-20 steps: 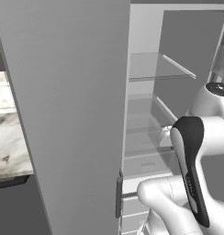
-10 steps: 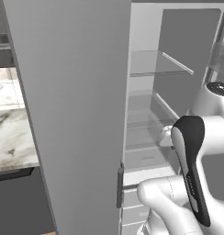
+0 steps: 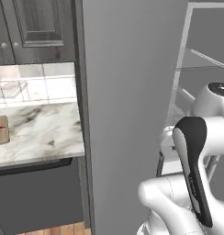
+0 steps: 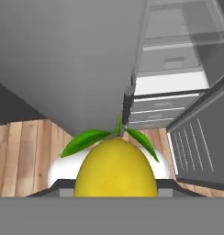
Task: Retrieve a lemon from the fridge and place it on the cutting board with the fish.
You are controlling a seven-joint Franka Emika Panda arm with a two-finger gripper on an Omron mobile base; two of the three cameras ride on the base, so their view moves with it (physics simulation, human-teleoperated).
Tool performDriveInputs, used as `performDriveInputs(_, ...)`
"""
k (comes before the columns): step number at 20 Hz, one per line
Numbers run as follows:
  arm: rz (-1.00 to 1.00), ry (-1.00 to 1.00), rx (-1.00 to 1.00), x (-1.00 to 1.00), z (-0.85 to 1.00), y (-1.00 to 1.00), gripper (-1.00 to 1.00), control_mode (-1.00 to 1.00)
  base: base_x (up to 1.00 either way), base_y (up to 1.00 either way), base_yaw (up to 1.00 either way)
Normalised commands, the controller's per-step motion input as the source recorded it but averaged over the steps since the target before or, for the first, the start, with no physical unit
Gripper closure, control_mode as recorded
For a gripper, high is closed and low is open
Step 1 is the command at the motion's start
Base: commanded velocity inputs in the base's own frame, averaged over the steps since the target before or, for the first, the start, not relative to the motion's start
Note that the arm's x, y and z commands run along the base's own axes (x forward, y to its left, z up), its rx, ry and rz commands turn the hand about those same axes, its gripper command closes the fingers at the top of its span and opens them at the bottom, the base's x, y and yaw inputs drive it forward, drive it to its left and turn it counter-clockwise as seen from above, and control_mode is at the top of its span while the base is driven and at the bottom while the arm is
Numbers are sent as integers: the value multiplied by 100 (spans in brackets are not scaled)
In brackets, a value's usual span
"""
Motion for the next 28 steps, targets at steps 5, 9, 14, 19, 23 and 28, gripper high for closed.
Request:
performDriveInputs(5, 0, 0, 0, 0, 0, 0, 100, 100, 0, 100, 0)
performDriveInputs(9, 0, 0, 0, 0, 0, 0, 100, 100, 0, 100, 0)
performDriveInputs(14, 0, 0, 0, 0, 0, 0, 100, 100, 1, 95, -1)
performDriveInputs(19, 0, 0, 0, 0, 0, 0, 100, 100, 6, 84, -3)
performDriveInputs(23, 0, 0, 0, 0, 0, 0, 100, 100, 29, 53, -7)
performDriveInputs(28, 0, 0, 0, 0, 0, 0, 100, 100, 49, 27, -2)
